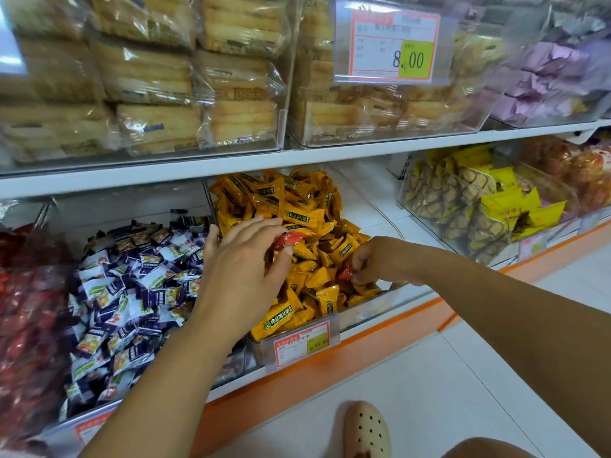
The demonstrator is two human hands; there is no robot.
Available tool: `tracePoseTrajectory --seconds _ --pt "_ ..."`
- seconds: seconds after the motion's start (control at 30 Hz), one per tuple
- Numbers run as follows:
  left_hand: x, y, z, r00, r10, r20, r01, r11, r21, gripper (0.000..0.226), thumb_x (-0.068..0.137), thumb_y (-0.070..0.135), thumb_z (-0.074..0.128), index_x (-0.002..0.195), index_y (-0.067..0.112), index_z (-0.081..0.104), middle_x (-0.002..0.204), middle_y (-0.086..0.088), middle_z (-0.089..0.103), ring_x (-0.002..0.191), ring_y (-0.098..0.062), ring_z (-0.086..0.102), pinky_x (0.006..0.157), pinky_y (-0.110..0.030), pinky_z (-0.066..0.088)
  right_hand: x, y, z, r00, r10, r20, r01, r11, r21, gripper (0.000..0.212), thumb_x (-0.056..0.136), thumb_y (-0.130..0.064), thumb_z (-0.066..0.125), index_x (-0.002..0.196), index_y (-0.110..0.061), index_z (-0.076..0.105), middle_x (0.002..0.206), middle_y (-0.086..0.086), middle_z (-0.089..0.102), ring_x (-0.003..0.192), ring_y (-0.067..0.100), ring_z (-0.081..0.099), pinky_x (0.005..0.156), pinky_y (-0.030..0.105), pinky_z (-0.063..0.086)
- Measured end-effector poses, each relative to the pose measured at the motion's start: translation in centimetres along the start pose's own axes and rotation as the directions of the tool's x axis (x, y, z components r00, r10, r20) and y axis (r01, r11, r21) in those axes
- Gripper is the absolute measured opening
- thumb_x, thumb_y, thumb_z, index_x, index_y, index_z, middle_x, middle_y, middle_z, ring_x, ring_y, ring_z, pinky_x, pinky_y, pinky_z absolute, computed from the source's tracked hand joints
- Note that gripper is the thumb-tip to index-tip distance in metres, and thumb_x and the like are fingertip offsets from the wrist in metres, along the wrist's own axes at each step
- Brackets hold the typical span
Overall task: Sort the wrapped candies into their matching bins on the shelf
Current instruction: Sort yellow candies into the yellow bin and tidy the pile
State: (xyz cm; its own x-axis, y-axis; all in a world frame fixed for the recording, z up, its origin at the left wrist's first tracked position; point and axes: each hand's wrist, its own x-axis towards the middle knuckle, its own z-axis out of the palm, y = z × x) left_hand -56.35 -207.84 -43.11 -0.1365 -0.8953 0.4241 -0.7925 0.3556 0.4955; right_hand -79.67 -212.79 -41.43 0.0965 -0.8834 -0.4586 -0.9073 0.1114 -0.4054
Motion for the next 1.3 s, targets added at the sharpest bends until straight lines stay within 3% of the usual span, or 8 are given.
tracePoseTrajectory --seconds 0.37,0.53,0.67,0.8,0.93,1.03,1.2,1.3 --pt "-0.3 0.1 -1.5 1.0 0.013 -0.011 -0.014 0.999 -0.035 0.034 0.095 0.038 0.049 0.127 0.028 0.057 0.139 0.016 0.048 0.137 -0.007 0.031 0.118 -0.049 0.01 -0.7 0.4 0.6 0.997 -0.077 -0.021 0.08 0.981 0.179 0.017 0.079 -0.015 0.077 0.071 -0.021 0.063 0.095 0.005 0.056 0.085 0.018 0.055 0.078 0.038 0.056" --pt "-0.6 0.2 -1.7 0.999 0.038 -0.02 -0.039 0.998 -0.044 0.033 0.096 0.038 0.049 0.125 0.027 0.058 0.138 0.014 0.05 0.137 -0.009 0.032 0.117 -0.051 0.013 -0.9 0.5 1.2 0.994 -0.054 -0.093 0.077 0.962 0.263 0.014 0.079 -0.015 0.076 0.073 -0.017 0.065 0.092 0.006 0.058 0.082 0.015 0.055 0.064 0.026 0.052" --pt "-0.6 0.8 -1.9 1.0 0.029 -0.013 -0.029 0.999 -0.027 0.035 0.096 0.039 0.048 0.126 0.027 0.058 0.138 0.016 0.049 0.137 -0.007 0.031 0.118 -0.049 0.012 -1.3 -0.5 1.1 0.994 -0.107 0.015 0.099 0.957 0.271 0.019 0.084 -0.016 0.072 0.07 -0.021 0.058 0.102 0.014 0.063 0.086 0.017 0.053 0.058 0.025 0.044" --pt "-0.6 1.3 -1.9 1.0 0.022 0.001 -0.022 1.0 -0.018 0.035 0.095 0.039 0.048 0.128 0.028 0.056 0.138 0.017 0.048 0.137 -0.006 0.029 0.118 -0.047 0.012 -1.3 -1.6 2.0 0.985 -0.167 0.04 0.163 0.983 0.078 0.017 0.083 -0.01 0.068 0.077 -0.023 0.058 0.08 -0.004 0.055 0.072 0.011 0.049 0.059 0.021 0.039" --pt "-0.5 1.3 -2.1 1.0 0.028 0.012 -0.028 0.999 -0.017 0.036 0.095 0.039 0.048 0.128 0.028 0.056 0.139 0.016 0.048 0.137 -0.007 0.03 0.117 -0.048 0.017 -1.4 -0.5 2.2 0.967 -0.246 -0.068 0.254 0.956 0.147 0.033 0.073 0.004 0.071 0.06 -0.023 0.057 0.065 -0.01 0.054 0.058 0.001 0.048 0.056 0.014 0.038" --pt "-0.5 1.0 -2.2 0.999 0.041 0.021 -0.04 0.999 -0.023 0.035 0.095 0.039 0.049 0.127 0.028 0.056 0.139 0.015 0.049 0.137 -0.008 0.03 0.115 -0.047 0.022 -1.6 0.1 2.1 0.966 -0.21 -0.152 0.244 0.936 0.252 0.028 0.075 0.003 0.074 0.062 -0.02 0.064 0.061 -0.011 0.055 0.051 -0.001 0.047 0.048 0.011 0.036" --pt "-0.9 0.7 -2.6 0.998 0.06 0.02 -0.059 0.998 -0.028 0.033 0.095 0.037 0.05 0.126 0.026 0.058 0.136 0.013 0.051 0.136 -0.01 0.032 0.116 -0.045 0.022 -2.2 0.0 1.6 0.976 -0.112 -0.186 0.192 0.843 0.503 0.008 0.08 -0.005 0.075 0.079 -0.005 0.066 0.097 0.007 0.067 0.078 0.013 0.066 0.058 0.031 0.058" --pt "-1.1 0.7 -2.8 0.997 0.073 -0.011 -0.073 0.997 0.0 0.031 0.094 0.035 0.052 0.122 0.024 0.061 0.124 0.01 0.059 0.124 -0.011 0.039 0.107 -0.028 0.028 -2.6 -0.3 1.0 0.971 -0.113 -0.209 0.215 0.792 0.571 0.01 0.081 0.002 0.072 0.077 -0.005 0.066 0.105 0.013 0.067 0.085 0.019 0.068 0.064 0.041 0.06"
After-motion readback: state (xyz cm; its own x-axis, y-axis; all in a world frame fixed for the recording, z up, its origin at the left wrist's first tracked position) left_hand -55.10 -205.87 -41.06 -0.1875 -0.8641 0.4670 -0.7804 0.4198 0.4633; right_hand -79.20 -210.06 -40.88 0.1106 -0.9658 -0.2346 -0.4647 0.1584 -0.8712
